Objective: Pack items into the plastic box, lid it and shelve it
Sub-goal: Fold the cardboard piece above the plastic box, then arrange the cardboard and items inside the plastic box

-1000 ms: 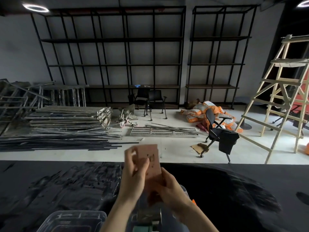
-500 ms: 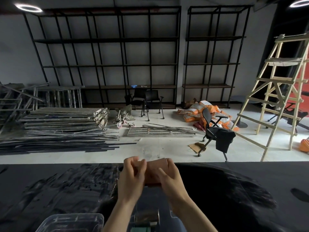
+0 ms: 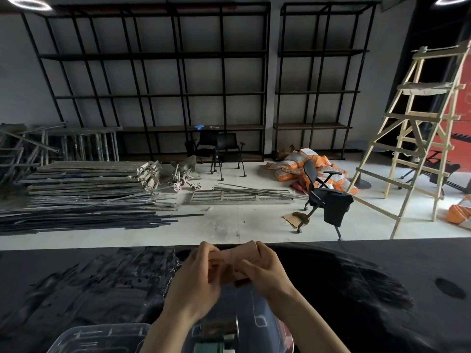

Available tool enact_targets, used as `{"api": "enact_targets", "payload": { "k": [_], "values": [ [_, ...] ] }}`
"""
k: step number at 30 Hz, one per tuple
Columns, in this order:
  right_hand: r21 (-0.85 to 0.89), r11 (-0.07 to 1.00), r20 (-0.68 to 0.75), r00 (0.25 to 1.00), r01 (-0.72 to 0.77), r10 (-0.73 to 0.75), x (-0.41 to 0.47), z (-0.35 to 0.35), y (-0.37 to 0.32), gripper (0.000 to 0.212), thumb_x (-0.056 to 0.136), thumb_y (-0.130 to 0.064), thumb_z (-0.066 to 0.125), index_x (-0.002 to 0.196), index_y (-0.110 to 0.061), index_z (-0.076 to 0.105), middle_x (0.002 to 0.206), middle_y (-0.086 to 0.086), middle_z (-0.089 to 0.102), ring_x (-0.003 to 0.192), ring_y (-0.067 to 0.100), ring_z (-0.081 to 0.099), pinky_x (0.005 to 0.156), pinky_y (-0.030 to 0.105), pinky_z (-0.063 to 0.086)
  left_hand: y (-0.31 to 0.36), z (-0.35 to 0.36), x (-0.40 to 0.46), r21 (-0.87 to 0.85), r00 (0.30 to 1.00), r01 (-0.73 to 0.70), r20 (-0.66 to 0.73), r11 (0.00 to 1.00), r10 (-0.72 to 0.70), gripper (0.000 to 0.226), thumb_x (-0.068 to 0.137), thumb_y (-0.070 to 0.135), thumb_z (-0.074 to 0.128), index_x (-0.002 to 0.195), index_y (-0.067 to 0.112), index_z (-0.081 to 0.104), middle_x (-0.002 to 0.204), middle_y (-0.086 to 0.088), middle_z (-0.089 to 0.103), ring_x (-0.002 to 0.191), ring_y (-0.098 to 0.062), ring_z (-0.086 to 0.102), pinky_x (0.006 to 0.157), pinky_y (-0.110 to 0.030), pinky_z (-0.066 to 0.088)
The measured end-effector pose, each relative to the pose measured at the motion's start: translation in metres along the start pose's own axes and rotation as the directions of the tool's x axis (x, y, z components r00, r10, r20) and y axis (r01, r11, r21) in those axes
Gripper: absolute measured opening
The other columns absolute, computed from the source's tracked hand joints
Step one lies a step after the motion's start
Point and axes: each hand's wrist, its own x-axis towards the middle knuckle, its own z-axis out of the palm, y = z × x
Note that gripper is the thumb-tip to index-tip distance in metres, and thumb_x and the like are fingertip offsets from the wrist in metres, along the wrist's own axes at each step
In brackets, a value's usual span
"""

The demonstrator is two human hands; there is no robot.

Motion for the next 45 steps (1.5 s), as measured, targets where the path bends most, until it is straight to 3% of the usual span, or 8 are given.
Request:
{"api": "enact_targets", "payload": {
  "k": [3,5,11,18,23,28,34,45],
  "values": [
    [-0.095,0.995,0.015,1.000,-0.017,0.019,0.004,-0.003,0.001,0.025,0.069,-0.007,0.069,0.093,-0.001,0.063,0.082,0.026,0.069,0.067,0.028,0.067,0.060,0.044,0.057,0.003,-0.001,0.002,0.285,0.987,-0.125,0.130,0.950,0.090,0.087,0.071,0.066,0.062,0.146,0.037,0.029,0.157,0.011,0.020,0.142,-0.018,0.029,0.112,-0.041,0.038],
    [-0.167,0.986,0.006,1.000,-0.019,0.020,0.006,-0.005,-0.001,0.028,0.065,-0.014,0.069,0.090,-0.004,0.062,0.079,0.020,0.067,0.069,0.027,0.064,0.063,0.048,0.057,0.008,0.003,0.005,0.334,0.973,-0.199,0.182,0.921,0.144,0.096,0.069,0.064,0.065,0.150,0.035,0.022,0.152,0.010,0.036,0.134,-0.018,0.042,0.107,-0.034,0.041],
    [-0.180,0.984,-0.040,0.999,-0.010,0.002,0.007,-0.014,-0.003,0.042,0.063,-0.022,0.082,0.099,-0.012,0.065,0.086,0.012,0.075,0.078,0.029,0.074,0.070,0.048,0.062,0.014,0.014,0.004,0.307,0.987,-0.159,0.052,0.938,0.150,0.062,0.074,0.074,0.053,0.116,0.030,0.041,0.107,0.011,0.071,0.092,-0.018,0.072,0.070,-0.033,0.056],
    [-0.270,0.963,-0.017,1.000,-0.005,0.000,0.011,-0.012,0.005,0.028,0.082,-0.014,0.075,0.108,-0.016,0.066,0.099,0.001,0.075,0.090,0.017,0.073,0.078,0.041,0.062,0.033,0.034,-0.005,0.144,0.981,0.194,-0.020,0.970,-0.193,0.050,0.077,0.068,0.049,0.098,0.023,0.042,0.097,-0.001,0.075,0.091,-0.031,0.071,0.073,-0.037,0.054],
    [-0.486,0.868,0.015,0.992,-0.105,0.128,0.013,-0.032,0.007,0.015,0.083,-0.005,0.060,0.097,-0.008,0.066,0.092,0.011,0.074,0.082,0.025,0.073,0.067,0.037,0.062,0.031,0.038,-0.008,-0.174,0.924,0.329,0.262,0.928,-0.279,0.072,0.057,0.080,0.065,0.106,0.027,0.056,0.097,0.013,0.073,0.089,-0.008,0.071,0.075,-0.029,0.054],
    [-0.588,0.788,0.099,0.950,-0.183,0.295,0.006,-0.046,0.008,0.008,0.085,-0.008,0.062,0.085,-0.008,0.070,0.083,0.015,0.077,0.073,0.026,0.076,0.065,0.036,0.062,0.018,0.050,-0.011,-0.461,0.877,0.464,0.361,0.757,-0.318,0.031,0.077,0.016,0.080,0.106,0.013,0.068,0.094,-0.003,0.078,0.088,-0.021,0.075,0.084,-0.046,0.060],
    [-0.820,0.568,-0.136,0.987,-0.065,-0.084,0.002,-0.055,0.018,0.043,0.082,-0.024,0.073,0.123,-0.023,0.060,0.102,-0.006,0.066,0.089,0.012,0.062,0.068,0.023,0.047,0.024,0.080,-0.029,-0.266,0.772,0.556,0.517,0.787,-0.371,0.014,0.089,0.008,0.061,0.075,0.012,0.065,0.075,0.000,0.072,0.077,-0.015,0.074,0.070,-0.029,0.057],
    [-0.865,0.497,-0.078,0.997,-0.061,-0.014,-0.005,-0.045,0.047,0.041,0.089,-0.014,0.056,0.130,-0.021,0.053,0.107,0.002,0.068,0.085,0.018,0.062,0.065,0.028,0.051,0.027,0.091,-0.006,0.043,0.582,0.619,0.645,0.784,-0.496,0.017,0.094,0.009,0.056,0.108,0.007,0.066,0.106,-0.012,0.075,0.094,-0.023,0.073,0.075,-0.028,0.059]
  ]
}}
